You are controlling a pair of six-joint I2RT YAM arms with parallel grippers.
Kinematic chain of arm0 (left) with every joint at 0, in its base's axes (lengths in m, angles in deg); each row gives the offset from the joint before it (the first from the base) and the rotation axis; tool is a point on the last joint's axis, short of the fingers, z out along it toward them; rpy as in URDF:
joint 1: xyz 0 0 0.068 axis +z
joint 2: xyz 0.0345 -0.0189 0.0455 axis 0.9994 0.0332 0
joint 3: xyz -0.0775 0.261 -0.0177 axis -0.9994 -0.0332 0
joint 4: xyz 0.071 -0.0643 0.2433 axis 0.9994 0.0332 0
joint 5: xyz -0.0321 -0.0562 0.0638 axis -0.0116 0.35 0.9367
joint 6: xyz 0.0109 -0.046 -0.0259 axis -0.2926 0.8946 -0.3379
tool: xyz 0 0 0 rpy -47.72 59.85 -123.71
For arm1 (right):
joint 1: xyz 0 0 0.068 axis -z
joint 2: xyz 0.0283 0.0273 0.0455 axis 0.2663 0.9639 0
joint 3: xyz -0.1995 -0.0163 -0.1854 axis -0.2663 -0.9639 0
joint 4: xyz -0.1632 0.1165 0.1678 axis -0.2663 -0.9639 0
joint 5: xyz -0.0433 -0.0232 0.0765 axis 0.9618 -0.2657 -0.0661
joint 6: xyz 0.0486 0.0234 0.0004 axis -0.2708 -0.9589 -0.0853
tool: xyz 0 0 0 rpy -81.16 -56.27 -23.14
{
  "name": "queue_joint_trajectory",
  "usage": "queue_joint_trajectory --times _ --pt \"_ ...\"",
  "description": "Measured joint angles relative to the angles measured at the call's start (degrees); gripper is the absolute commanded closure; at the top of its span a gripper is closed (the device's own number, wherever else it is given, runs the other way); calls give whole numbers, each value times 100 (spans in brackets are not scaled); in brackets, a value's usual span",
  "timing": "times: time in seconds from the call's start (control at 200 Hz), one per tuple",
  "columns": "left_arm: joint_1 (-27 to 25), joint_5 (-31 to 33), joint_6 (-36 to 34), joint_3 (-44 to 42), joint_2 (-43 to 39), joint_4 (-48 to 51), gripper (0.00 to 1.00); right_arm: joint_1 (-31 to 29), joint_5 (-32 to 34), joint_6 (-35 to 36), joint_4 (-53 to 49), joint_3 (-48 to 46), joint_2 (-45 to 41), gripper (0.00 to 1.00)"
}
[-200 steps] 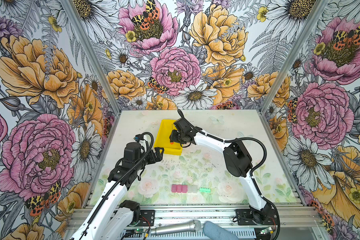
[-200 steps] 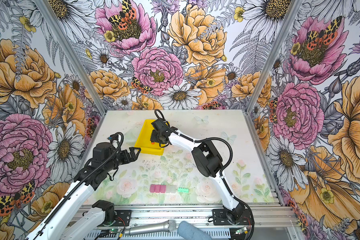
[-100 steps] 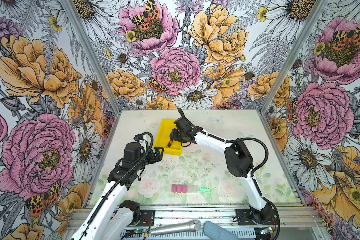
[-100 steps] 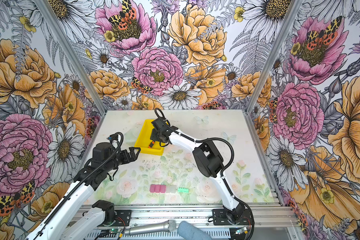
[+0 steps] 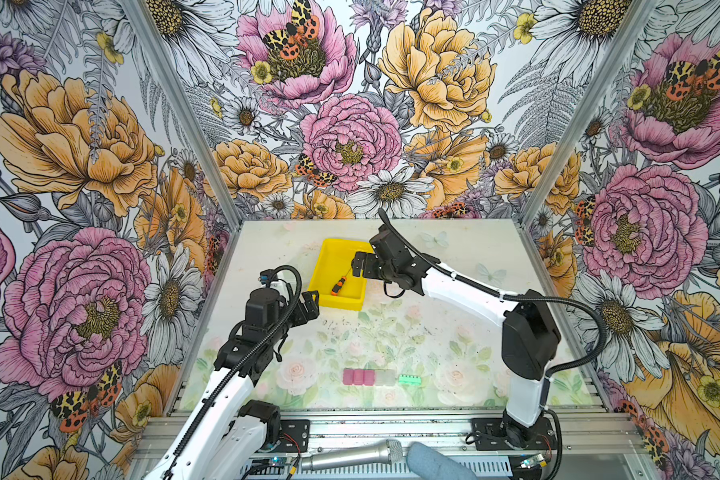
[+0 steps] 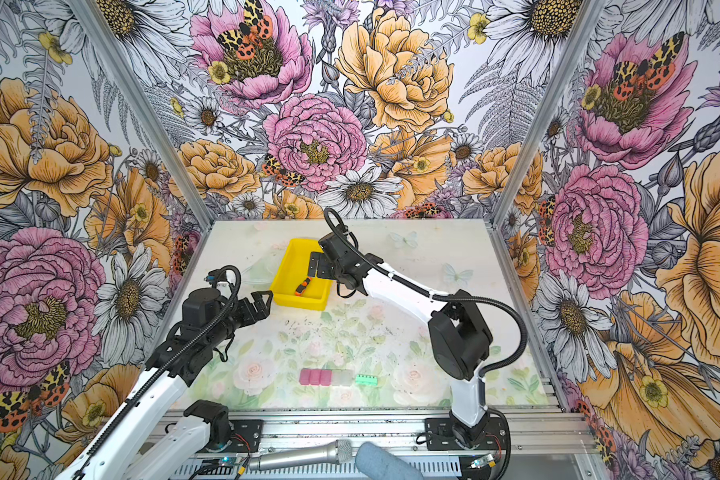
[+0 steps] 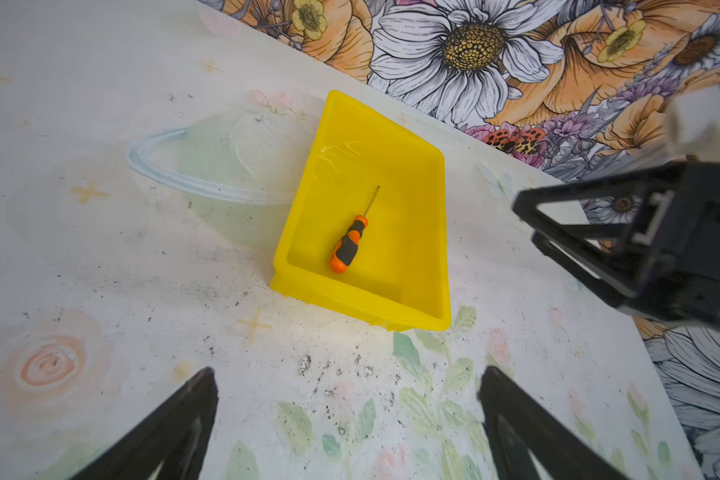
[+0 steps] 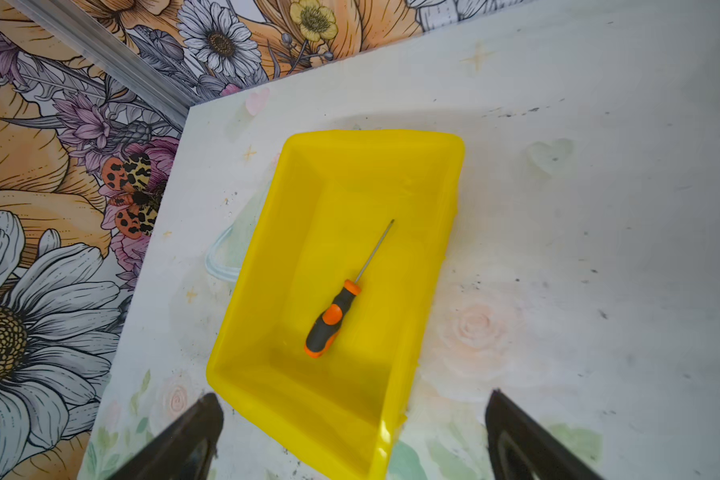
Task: Put the screwdriver in the bin
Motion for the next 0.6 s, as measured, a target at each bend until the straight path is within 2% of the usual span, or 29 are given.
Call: queue_joint_trajectory --times 0.12,0.235,0.365,0.49,0.6 --pt "15 304 -249 -208 33 -337 1 302 367 103 33 -1049 -1123 1" --pt "15 446 -780 -319 164 -857 1 901 754 153 26 -2048 -2199 1" --pt "22 599 -1519 -625 354 -1727 1 1294 1687 476 120 -3062 -3222 1" --pt "168 728 -2205 -1113 595 -2603 1 1429 2745 822 358 -3947 -3814 1" --pt "452 828 -2621 -1370 1036 -3362 1 2092 2883 1255 935 -4798 -3998 1"
